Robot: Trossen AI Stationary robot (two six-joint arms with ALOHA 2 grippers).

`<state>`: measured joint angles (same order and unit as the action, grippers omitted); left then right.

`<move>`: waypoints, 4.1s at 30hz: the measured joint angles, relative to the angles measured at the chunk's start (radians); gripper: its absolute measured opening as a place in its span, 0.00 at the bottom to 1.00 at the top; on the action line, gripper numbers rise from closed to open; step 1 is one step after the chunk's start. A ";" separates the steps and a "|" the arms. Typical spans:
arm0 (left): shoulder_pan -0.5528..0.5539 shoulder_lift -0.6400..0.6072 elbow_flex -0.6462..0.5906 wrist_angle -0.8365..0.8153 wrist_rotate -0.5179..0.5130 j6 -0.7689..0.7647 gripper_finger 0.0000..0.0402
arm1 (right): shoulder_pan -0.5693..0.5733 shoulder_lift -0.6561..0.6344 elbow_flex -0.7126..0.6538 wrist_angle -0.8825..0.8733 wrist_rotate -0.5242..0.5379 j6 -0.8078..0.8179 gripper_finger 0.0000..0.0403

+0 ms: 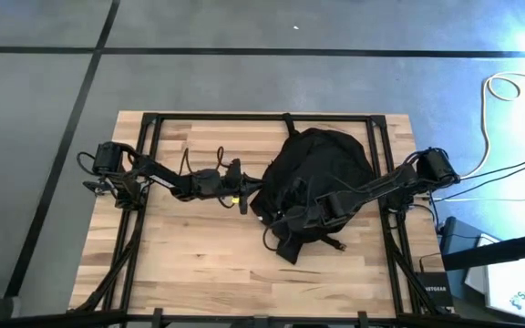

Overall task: Unpack backpack
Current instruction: Open the black backpack, then remove the blue zip bag from the black backpack

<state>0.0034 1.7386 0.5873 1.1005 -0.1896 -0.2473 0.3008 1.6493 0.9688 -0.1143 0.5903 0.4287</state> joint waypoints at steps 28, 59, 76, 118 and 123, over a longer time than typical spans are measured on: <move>0.046 0.000 0.000 -0.070 0.060 0.080 0.00 | 0.421 -0.142 -0.002 -0.072 -0.138 0.051 0.02; -0.056 -0.005 0.001 0.236 0.196 0.391 0.56 | 0.453 -0.234 0.000 -0.019 -0.102 -0.086 0.02; -0.333 -0.005 0.238 -0.145 0.099 0.901 0.60 | 0.410 -0.291 0.000 -0.130 0.072 -0.127 0.02; -0.274 0.048 0.331 -0.242 -0.113 0.717 0.01 | 0.332 -0.315 0.023 -0.097 0.035 -0.302 0.30; -0.272 0.048 0.331 -0.350 -0.132 0.643 0.01 | 0.448 -0.342 0.023 -0.055 0.100 -0.363 0.52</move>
<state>-0.2683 1.7866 0.9184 0.7501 -0.3213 0.3955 0.7486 1.3075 0.9913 -0.1696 0.6903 0.0659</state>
